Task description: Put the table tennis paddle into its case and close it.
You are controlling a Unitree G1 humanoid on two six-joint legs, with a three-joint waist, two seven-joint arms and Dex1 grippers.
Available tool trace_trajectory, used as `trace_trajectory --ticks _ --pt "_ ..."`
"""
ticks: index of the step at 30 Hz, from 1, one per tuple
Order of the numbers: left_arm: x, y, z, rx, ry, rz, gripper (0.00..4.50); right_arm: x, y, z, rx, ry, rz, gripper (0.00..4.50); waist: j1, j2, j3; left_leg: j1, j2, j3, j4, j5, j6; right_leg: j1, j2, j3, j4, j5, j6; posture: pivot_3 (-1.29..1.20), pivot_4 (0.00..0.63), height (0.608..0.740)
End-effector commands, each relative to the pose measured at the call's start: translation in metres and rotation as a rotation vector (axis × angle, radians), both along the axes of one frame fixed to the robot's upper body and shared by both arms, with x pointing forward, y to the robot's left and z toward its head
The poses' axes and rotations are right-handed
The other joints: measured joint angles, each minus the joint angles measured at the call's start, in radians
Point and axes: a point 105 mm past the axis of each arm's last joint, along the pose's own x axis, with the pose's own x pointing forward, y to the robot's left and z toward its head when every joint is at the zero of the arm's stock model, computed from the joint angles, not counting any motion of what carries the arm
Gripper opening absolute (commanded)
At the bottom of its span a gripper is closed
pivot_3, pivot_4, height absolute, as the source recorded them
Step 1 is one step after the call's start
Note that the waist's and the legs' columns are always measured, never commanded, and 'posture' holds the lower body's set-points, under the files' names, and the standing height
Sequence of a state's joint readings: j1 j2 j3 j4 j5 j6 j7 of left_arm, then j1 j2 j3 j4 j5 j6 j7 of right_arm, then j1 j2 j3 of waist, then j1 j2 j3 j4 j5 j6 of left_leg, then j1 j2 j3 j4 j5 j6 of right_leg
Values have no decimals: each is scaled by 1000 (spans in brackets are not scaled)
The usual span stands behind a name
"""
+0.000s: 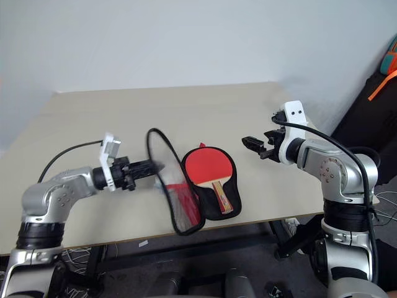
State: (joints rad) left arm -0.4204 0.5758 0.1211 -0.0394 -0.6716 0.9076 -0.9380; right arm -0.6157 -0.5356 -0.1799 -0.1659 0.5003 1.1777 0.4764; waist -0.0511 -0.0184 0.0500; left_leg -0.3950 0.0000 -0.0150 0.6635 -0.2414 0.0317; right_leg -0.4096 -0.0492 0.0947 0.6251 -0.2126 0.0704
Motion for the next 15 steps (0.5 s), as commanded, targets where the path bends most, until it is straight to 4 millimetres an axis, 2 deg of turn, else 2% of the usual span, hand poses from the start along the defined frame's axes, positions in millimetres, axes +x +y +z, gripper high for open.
trace_trajectory --ticks 1,5,9,12,15 --pt "-1 -32 17 -17 -53 -105 1143 2 -7 9 3 -42 -25 4500 0 1 0 0 0 0 0 0 0 0 0 0 0 0 0 0 0 740" --pt "-4 -63 12 -23 -41 -165 1143 4 -15 13 9 -53 -51 4500 0 1 0 0 -1 0 0 0 0 1 0 1 -1 0 0 0 0 740" --pt "-17 -84 -9 14 3 -207 1143 1 -28 24 -10 -106 -61 4500 -1 1 0 0 -1 0 0 0 0 0 0 1 -1 0 0 0 0 740" --pt "-33 -86 -23 44 43 -239 1143 -15 -21 33 -38 -155 63 4500 -1 1 0 0 -1 1 -1 0 0 0 0 2 -1 0 1 0 0 740" --pt "-44 -80 -31 63 90 -241 1143 -34 -14 32 -103 -172 208 4500 -1 1 0 0 0 0 -1 0 0 0 0 1 -1 -1 1 0 0 740"
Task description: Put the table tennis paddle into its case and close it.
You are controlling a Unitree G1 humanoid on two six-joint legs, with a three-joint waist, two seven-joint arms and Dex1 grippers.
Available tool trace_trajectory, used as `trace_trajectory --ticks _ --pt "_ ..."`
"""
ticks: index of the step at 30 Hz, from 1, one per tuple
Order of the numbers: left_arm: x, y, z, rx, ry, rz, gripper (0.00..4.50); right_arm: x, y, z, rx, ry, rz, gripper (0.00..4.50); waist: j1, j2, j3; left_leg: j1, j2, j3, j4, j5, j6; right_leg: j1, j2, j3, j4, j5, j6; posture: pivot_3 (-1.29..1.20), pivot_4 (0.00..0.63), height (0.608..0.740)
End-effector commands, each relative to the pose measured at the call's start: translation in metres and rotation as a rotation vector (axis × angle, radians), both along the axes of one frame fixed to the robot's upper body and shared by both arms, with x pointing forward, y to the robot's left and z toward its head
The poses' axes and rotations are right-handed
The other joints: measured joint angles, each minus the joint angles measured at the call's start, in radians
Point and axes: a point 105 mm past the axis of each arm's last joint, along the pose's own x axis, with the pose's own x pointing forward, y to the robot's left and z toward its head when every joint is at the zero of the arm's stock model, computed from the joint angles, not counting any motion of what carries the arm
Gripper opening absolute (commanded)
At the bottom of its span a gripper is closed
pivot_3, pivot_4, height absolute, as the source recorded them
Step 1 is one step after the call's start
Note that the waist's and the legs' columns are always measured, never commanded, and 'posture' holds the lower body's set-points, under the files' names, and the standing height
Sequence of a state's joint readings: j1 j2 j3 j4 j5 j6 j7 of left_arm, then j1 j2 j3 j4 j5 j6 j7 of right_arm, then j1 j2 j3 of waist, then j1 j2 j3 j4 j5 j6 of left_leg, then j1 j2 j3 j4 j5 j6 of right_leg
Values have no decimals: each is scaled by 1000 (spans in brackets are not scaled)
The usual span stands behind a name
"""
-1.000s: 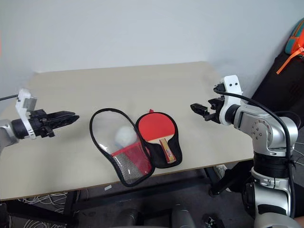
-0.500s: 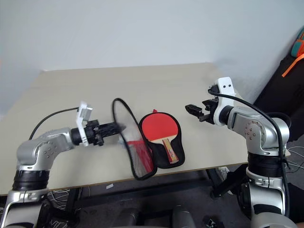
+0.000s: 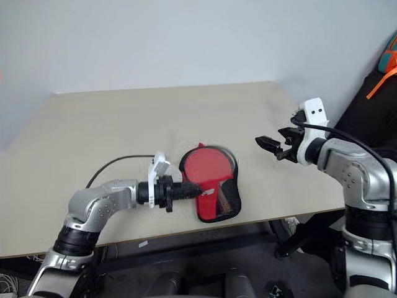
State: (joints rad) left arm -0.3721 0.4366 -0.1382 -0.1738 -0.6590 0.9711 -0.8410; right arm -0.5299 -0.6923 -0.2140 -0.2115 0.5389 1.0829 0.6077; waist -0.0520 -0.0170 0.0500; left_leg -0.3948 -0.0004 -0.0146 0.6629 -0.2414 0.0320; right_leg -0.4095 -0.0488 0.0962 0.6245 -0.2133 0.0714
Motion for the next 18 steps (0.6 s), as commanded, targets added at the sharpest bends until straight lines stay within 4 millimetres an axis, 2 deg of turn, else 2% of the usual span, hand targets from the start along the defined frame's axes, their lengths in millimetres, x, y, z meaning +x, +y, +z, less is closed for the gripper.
trace_trajectory --ticks 1,3,6,10,14,18 --pt "-10 4 7 16 -17 -17 1143 -24 15 18 -62 -90 204 4500 0 0 0 0 0 0 0 0 0 0 0 0 0 0 0 0 0 740" --pt "-12 8 3 32 4 -4 1143 -32 18 16 -84 -82 285 4500 0 0 0 0 0 0 2 0 0 1 0 0 0 0 0 0 0 740" --pt "-15 12 -3 36 49 25 1685 -39 26 14 -72 -64 372 4500 0 0 0 1 0 0 2 0 0 1 0 0 0 -1 -2 0 0 740" --pt "-17 15 -15 46 133 82 3098 -39 41 7 -49 -49 411 4500 1 0 0 0 0 0 2 0 0 1 0 0 0 -1 -1 0 0 740" --pt "-29 15 -27 73 212 79 4468 -42 56 5 9 -40 430 4500 1 0 0 0 0 0 2 0 0 1 0 0 0 0 -1 0 0 740" --pt "-27 11 -36 94 281 114 4492 -47 75 -4 69 -7 440 4500 6 0 0 1 0 0 2 0 0 1 0 0 0 0 0 0 0 740"
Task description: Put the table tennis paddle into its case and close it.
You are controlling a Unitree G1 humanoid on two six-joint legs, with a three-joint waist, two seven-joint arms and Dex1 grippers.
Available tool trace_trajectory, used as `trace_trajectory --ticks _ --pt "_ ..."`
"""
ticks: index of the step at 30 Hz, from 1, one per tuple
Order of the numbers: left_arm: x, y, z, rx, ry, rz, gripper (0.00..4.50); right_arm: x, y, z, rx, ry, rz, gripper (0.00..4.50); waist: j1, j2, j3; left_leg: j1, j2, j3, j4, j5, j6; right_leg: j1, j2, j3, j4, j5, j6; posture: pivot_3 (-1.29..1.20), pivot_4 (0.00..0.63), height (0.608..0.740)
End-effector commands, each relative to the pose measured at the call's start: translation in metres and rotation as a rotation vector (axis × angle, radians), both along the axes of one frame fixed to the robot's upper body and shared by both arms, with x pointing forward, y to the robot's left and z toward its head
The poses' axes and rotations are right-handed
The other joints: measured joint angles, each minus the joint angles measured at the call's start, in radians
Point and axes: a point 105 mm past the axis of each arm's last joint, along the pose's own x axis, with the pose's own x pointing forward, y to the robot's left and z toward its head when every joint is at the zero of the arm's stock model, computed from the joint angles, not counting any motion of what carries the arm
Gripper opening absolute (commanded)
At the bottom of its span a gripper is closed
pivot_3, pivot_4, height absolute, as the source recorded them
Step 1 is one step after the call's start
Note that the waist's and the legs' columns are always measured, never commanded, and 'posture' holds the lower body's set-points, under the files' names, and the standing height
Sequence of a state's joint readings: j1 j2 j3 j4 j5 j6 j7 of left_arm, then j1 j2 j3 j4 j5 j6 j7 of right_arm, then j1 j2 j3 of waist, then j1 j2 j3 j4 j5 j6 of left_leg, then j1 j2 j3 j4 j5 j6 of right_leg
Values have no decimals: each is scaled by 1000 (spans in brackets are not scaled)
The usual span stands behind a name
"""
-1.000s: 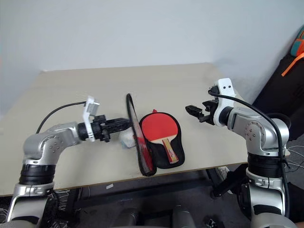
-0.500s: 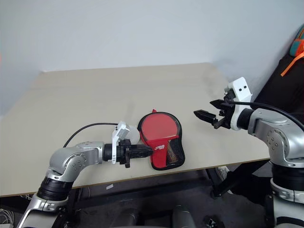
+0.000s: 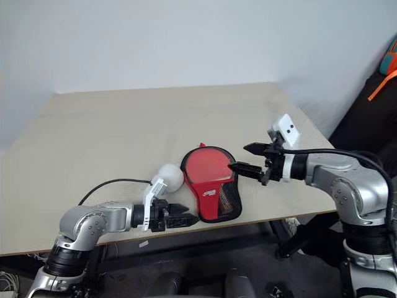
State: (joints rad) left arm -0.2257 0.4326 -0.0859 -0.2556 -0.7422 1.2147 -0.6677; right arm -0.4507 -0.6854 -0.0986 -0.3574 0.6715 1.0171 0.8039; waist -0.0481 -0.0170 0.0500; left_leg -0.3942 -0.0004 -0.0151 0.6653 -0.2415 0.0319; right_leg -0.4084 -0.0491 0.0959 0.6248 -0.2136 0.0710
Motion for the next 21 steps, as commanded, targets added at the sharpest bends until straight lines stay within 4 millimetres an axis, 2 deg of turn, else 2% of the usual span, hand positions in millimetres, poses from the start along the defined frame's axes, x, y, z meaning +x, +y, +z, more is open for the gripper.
trace_trajectory --ticks 1,9,16,21 --pt "4 -5 3 2 21 22 4492 -5 14 5 22 -17 12 4500 2 0 0 0 0 0 0 0 0 0 0 0 0 0 0 0 0 740" --pt "9 -12 -10 5 138 94 4492 -9 30 5 81 10 -1 4500 3 1 -1 0 -1 -1 1 0 0 1 -1 -1 0 0 0 0 0 740" --pt "7 -24 -11 -31 247 106 4492 -16 50 -2 145 62 -18 4500 4 2 -3 0 -2 -3 1 0 0 3 -1 -1 0 0 0 0 0 740" --pt "5 -32 -14 -20 304 90 4492 -13 53 -1 168 69 -43 4500 4 3 -5 0 -3 -3 1 0 0 3 -1 -1 0 0 0 0 0 740"
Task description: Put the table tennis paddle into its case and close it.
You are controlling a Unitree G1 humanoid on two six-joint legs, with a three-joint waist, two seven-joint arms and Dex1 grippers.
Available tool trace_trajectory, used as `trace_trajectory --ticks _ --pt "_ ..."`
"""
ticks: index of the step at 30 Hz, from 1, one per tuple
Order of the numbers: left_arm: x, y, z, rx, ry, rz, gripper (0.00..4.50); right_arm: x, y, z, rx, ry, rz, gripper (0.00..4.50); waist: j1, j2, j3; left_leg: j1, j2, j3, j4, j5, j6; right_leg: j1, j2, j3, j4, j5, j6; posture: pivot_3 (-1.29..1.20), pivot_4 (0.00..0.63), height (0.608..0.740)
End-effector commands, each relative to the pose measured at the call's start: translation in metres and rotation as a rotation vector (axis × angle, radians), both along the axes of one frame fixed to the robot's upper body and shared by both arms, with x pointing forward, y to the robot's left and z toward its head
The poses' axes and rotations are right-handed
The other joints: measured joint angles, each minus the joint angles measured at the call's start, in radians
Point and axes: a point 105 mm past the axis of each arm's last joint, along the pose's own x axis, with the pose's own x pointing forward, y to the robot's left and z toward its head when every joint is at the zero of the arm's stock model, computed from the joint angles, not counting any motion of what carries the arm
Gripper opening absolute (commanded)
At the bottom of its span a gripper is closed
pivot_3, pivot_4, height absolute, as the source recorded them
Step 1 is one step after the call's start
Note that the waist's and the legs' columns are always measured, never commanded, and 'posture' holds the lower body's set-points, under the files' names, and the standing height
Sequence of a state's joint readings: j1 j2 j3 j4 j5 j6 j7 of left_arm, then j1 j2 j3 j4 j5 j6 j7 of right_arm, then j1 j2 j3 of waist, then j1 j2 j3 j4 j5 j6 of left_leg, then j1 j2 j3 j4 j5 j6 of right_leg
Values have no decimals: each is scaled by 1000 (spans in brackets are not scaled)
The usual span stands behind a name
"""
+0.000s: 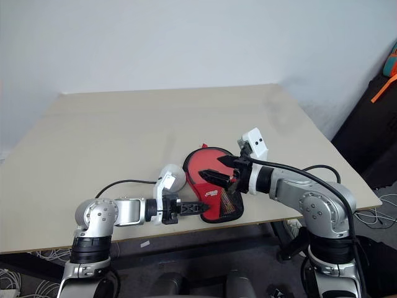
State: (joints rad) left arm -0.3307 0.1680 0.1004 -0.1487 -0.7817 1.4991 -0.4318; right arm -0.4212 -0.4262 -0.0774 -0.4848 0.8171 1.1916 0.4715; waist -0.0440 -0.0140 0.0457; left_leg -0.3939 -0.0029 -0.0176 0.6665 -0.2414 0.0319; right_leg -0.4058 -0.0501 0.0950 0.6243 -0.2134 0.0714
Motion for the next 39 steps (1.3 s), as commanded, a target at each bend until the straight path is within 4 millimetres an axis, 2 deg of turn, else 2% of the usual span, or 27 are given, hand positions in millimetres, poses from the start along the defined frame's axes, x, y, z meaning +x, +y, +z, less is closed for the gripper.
trace_trajectory --ticks 1,4,8,13,22,26,30,35,39 --pt "-9 -10 -15 36 96 -41 4492 1 0 16 28 -55 -13 4500 0 1 -1 0 0 0 0 0 0 0 0 0 0 0 0 0 0 740" --pt "-7 -12 -18 45 124 -37 4492 6 -3 20 39 -65 -36 4500 0 2 -4 0 -1 -1 0 0 0 1 -1 0 -1 0 0 0 0 740" --pt "-3 -17 -20 14 175 -25 4492 12 -19 34 45 -101 -57 4500 5 4 -6 0 -2 -1 0 0 0 1 -1 0 -1 0 0 0 0 740" --pt "-2 -27 -21 -19 211 -34 4492 10 -34 41 -24 -138 -19 4500 25 4 -7 0 -2 -1 0 0 0 1 -1 0 -2 -1 -2 0 0 740" --pt "-6 -24 -29 -47 275 -37 4492 -15 -74 22 -336 -155 178 4500 28 3 -7 1 -3 -1 1 -1 1 1 -2 -1 -3 -3 -1 0 0 740" --pt "-11 -25 -25 -105 289 -80 4492 -10 -87 21 -413 -168 207 4500 23 3 -7 1 -3 -1 1 -2 -2 1 -2 -1 -3 -3 -1 0 0 740" --pt "-10 -24 -24 -144 304 -89 4492 -2 -90 25 -426 -192 208 4500 23 3 -7 0 -3 0 1 -2 -1 -1 -2 -1 -3 -3 -1 0 0 740" --pt "-4 -15 -39 -122 351 -50 4492 0 -86 23 -420 -195 216 4500 24 3 -7 0 -3 0 1 -1 1 -1 -2 -1 -3 -3 0 0 0 740" --pt "-4 -14 -42 -122 360 -49 4492 -1 -85 21 -410 -190 208 4500 24 4 -7 1 -4 -1 2 -3 -2 1 -3 -1 -3 -3 0 0 0 740"
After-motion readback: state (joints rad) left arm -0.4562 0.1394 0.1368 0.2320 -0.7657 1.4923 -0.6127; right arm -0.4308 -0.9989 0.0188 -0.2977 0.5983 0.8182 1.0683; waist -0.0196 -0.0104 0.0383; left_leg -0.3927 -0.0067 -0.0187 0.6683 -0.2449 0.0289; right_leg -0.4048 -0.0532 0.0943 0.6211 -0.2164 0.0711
